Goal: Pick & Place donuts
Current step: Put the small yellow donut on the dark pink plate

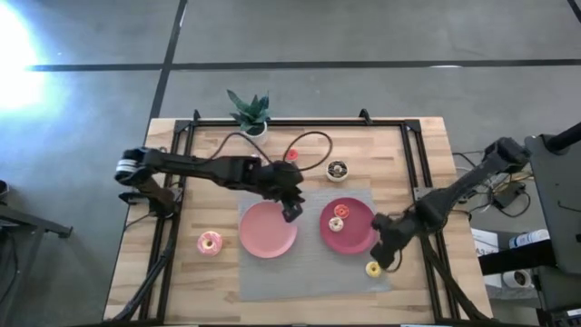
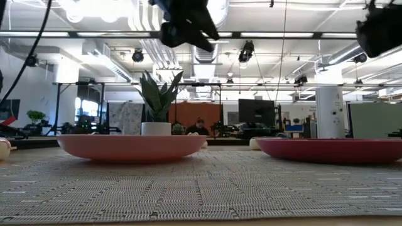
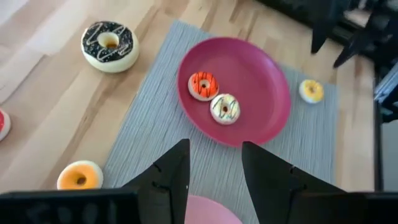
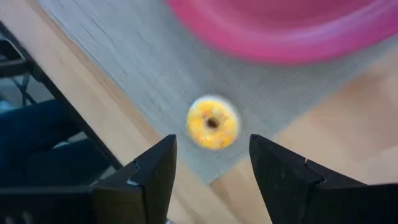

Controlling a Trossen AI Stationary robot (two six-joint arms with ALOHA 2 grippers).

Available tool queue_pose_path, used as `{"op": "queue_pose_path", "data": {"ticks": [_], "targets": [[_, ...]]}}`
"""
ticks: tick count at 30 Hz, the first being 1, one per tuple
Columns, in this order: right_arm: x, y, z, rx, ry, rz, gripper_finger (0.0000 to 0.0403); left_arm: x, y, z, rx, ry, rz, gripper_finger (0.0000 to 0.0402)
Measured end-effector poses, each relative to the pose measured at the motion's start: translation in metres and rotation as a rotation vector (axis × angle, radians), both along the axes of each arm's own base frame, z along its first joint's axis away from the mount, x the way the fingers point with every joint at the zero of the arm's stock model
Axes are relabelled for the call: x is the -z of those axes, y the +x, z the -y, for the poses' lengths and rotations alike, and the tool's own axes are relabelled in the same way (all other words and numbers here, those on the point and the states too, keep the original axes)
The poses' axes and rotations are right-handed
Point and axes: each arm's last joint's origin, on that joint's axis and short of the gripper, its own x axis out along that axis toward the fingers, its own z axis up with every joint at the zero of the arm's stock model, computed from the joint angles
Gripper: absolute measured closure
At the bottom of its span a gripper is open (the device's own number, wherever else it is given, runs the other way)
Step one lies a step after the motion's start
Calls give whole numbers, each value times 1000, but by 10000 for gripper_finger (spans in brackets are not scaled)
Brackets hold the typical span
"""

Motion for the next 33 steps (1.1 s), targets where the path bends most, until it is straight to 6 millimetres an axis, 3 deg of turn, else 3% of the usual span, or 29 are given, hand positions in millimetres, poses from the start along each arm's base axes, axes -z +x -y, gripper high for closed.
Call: {"op": "queue_pose_path", "data": {"ticks": [7,14,19,33], "targets": [[20,13,-35,44,-19,-128,210,16,-38,-1,-46,-89,79,282],[40,27,-47,85,-83,-212,226,20,-64,-2,-72,-131,133,282],[49,31,-51,98,-107,-252,245,16,-71,-3,-77,-145,163,282],[41,24,-47,126,-134,-283,273,14,-72,-1,-76,-177,177,282]]}}
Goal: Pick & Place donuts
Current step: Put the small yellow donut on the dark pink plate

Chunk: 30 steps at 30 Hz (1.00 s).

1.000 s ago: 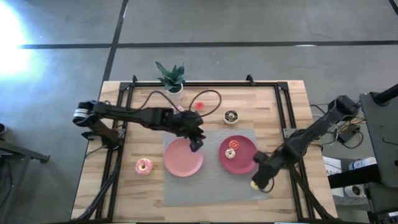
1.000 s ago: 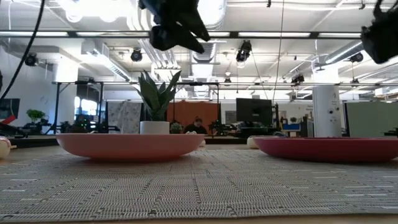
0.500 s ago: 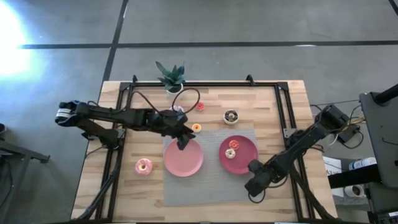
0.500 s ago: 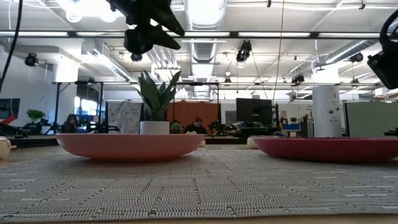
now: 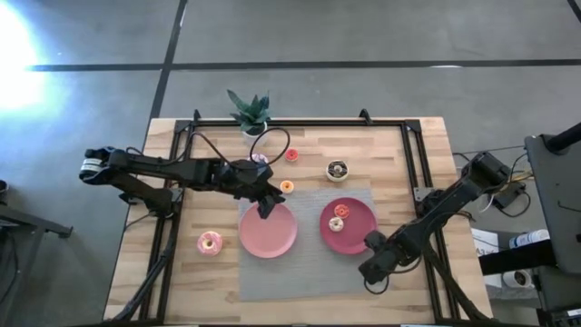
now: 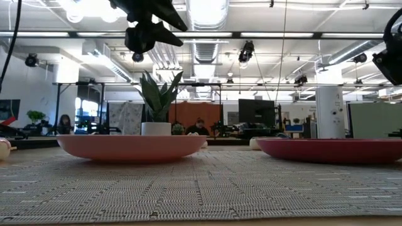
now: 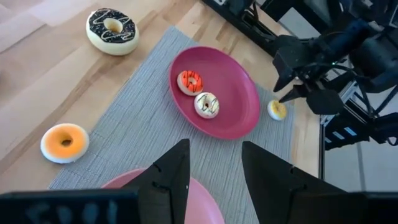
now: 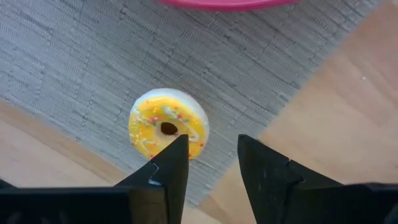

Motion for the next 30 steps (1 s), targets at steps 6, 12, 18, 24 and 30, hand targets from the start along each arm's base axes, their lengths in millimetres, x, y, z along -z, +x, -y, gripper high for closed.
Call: {"op": "queue_pose_path", "data": {"ticks": [6,12,18,24,30], "targets": [[7,5,-4,-41,11,16,273,1,0,0,-8,-12,-2,282],[18,10,-9,-59,12,22,273,1,0,0,-17,-25,-3,282],[24,11,-10,-60,-2,-4,282,1,0,0,-23,-31,0,282],[15,11,-8,-71,-8,60,349,1,0,0,-24,-30,3,282],[-16,9,4,1,-56,235,388,1,0,0,-24,-30,3,282]]}}
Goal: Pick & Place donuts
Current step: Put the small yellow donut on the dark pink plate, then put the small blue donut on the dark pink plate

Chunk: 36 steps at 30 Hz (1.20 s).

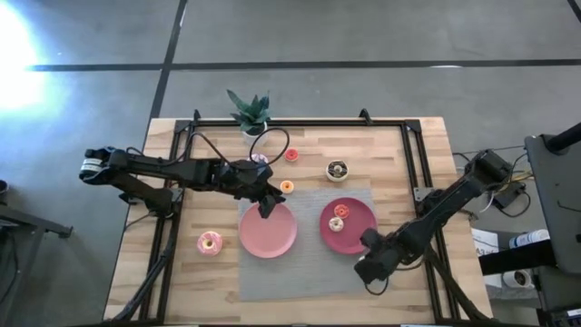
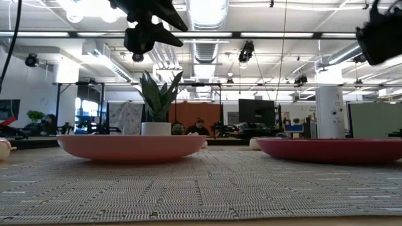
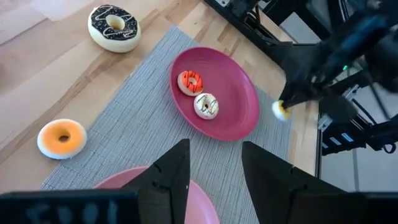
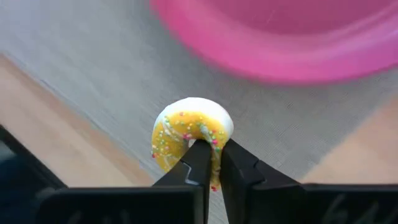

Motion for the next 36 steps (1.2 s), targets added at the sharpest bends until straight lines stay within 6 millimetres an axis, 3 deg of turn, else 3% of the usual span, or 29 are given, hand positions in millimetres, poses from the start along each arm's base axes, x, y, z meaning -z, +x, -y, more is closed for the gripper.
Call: {"op": "queue_pose_path", "data": {"ticks": [7,13,16,20,27,36], "targets": [[-19,6,55,145,-149,-1,389,0,0,0,0,1,3,282],[-5,25,105,100,-184,-98,390,-1,0,0,-3,-4,7,282],[1,31,120,61,-199,-129,388,0,0,1,-8,-18,6,282],[3,35,129,21,-211,-138,361,0,0,4,-3,-34,1,282],[6,35,132,-30,-186,-156,274,0,-1,10,12,-39,-2,282],[-22,39,125,-58,-342,-26,216,2,-2,9,7,-43,-22,282]]}}
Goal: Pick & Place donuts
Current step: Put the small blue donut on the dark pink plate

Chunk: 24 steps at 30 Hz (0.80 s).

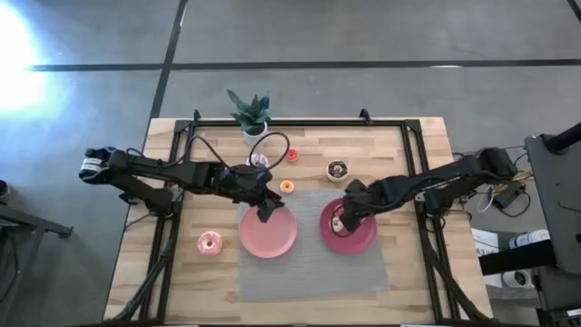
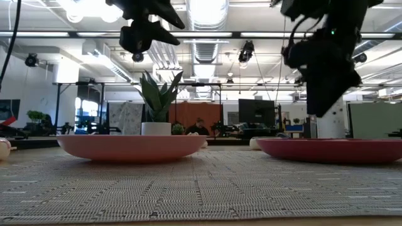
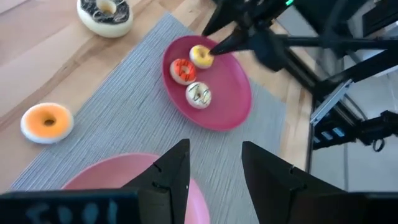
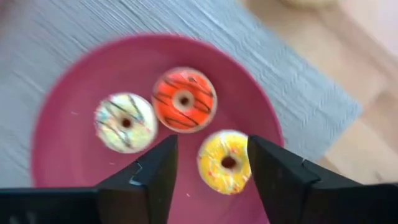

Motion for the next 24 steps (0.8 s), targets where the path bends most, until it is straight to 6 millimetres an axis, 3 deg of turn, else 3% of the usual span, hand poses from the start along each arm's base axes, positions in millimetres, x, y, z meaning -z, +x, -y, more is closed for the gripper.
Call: {"op": "queue_pose_path", "data": {"ticks": [9,16,24], "targets": [[-30,7,-4,-69,-53,96,218,18,-9,-11,-102,49,-205,282],[-51,7,-2,-68,-106,84,220,42,24,-25,27,103,-196,282],[-77,-18,4,9,-152,8,220,76,63,-31,148,337,-358,282]]}}
